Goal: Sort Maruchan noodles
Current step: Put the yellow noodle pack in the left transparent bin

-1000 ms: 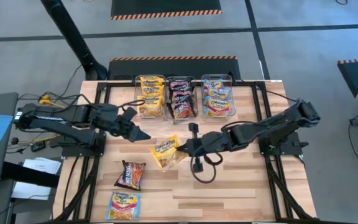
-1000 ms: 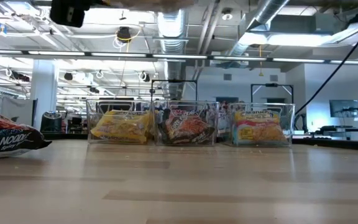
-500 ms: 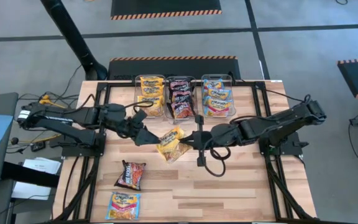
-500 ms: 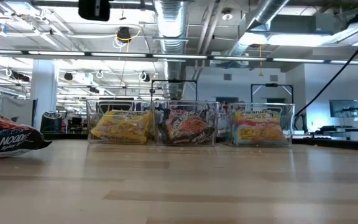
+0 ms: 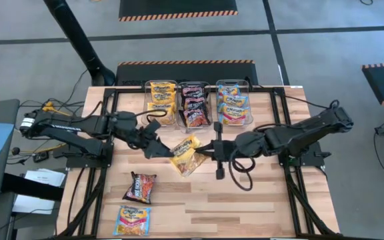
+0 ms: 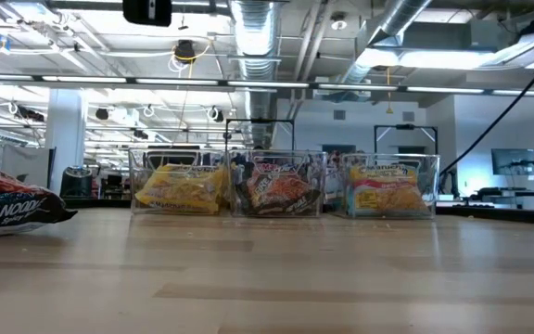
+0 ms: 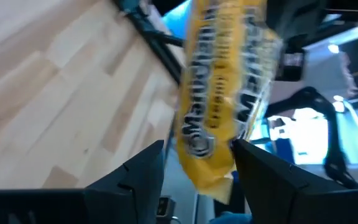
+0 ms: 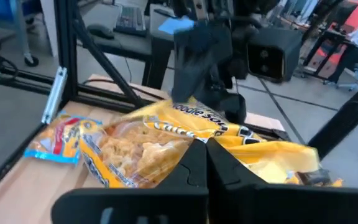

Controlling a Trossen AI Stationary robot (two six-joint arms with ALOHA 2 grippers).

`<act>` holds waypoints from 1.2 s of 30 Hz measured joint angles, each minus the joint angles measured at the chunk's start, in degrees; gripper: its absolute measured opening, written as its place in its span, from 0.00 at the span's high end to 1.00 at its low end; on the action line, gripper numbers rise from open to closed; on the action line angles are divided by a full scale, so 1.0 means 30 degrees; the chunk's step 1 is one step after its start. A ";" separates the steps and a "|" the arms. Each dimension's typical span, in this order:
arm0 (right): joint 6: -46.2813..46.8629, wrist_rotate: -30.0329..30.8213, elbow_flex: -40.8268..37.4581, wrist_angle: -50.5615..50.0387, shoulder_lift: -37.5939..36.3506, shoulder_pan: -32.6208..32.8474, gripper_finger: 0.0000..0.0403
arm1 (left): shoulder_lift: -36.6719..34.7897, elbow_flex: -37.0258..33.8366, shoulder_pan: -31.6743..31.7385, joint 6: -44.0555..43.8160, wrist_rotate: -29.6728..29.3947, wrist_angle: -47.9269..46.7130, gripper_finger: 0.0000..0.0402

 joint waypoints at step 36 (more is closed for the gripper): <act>0.0138 0.0255 -0.0015 0.1466 0.0292 -0.0269 0.92 | 0.0051 -0.0015 -0.0015 0.2926 0.0539 0.2183 0.97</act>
